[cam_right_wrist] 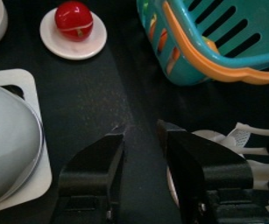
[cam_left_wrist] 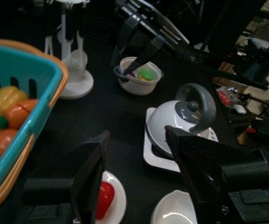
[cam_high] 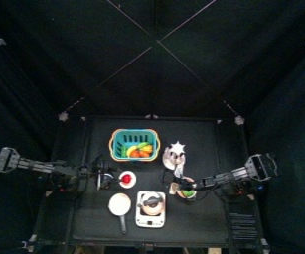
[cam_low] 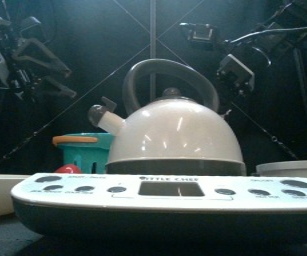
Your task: Place pot lid to left of plate
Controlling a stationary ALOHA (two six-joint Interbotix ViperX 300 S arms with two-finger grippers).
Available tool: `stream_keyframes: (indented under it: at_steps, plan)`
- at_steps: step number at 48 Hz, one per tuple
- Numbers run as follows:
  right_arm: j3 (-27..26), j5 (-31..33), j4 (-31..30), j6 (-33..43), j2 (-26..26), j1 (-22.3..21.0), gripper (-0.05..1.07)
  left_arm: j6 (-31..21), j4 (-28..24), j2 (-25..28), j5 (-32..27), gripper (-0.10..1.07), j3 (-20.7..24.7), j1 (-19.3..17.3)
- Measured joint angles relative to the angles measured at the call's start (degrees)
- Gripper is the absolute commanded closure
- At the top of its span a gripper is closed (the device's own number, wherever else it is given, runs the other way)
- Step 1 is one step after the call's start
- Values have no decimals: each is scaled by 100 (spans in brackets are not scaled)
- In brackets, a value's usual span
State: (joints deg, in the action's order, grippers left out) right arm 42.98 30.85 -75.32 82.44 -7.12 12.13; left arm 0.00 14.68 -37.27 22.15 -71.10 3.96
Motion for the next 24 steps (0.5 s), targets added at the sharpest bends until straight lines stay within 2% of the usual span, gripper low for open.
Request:
stream_keyframes:
  at_steps: [7,24]
  plan:
    - [53,70,290,-9,-53,132,30,0,-202,352,141,9,158,9]
    - [466,800,1037,-9,-817,747,30,9,-281,914,185,9,413,44]
